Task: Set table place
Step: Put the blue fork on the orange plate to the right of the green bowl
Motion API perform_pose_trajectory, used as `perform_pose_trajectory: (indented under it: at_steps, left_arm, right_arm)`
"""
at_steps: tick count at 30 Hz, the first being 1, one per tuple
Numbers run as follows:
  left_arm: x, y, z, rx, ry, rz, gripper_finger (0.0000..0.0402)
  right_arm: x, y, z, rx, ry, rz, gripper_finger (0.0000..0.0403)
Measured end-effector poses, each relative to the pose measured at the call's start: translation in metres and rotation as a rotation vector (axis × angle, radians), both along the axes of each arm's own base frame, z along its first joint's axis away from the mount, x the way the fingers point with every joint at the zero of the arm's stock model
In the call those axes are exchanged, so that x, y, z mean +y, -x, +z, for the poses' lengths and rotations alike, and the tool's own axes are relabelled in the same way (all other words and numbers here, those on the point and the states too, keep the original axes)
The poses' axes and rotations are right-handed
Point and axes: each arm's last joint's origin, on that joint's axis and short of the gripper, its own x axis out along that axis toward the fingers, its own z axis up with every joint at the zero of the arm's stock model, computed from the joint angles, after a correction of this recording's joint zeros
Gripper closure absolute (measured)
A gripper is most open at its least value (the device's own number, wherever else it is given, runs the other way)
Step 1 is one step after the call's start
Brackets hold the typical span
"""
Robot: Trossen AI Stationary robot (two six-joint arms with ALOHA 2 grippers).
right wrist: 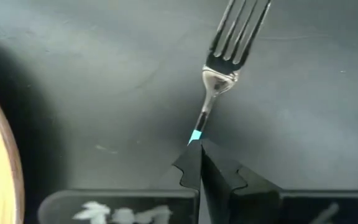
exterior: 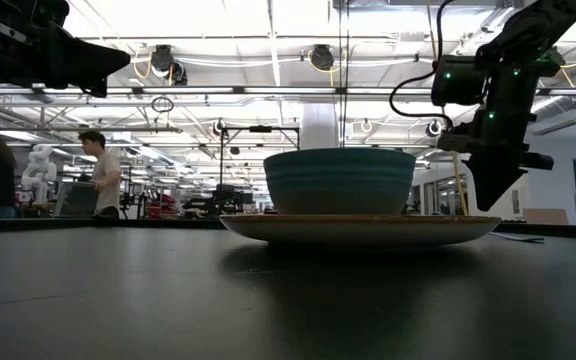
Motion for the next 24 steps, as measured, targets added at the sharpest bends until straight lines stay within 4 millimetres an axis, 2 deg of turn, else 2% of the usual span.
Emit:
perform_pose_trajectory:
  at_steps: [10,17,20,24]
  left_arm:
    - [0.0000,0.0000,0.0000,-0.001,-0.017,0.001,0.0369]
    - [0.0000,0.0000,0.0000,-0.001,-0.017,0.001,0.0369]
    - [0.0000,0.0000,-0.0001,0.000,-0.017,0.001,0.0369]
    - [0.0000,0.0000,-0.0001,0.000,-0.017,0.001,0.0369]
  right_arm:
    - [-0.0044,-0.0021,0.0012,-0.023,0.035,0.058,0.0403]
    - [-0.0045,-0.0040,0.0017,-0.081,-0.019,0.056,0.0399]
    - [-0.0056,-0.0016,0.0011,-0.068,-0.027,0.041,0.0382]
    - [-0.0079,0.0013,0.0006,-0.057,-0.032,0.025,0.0341]
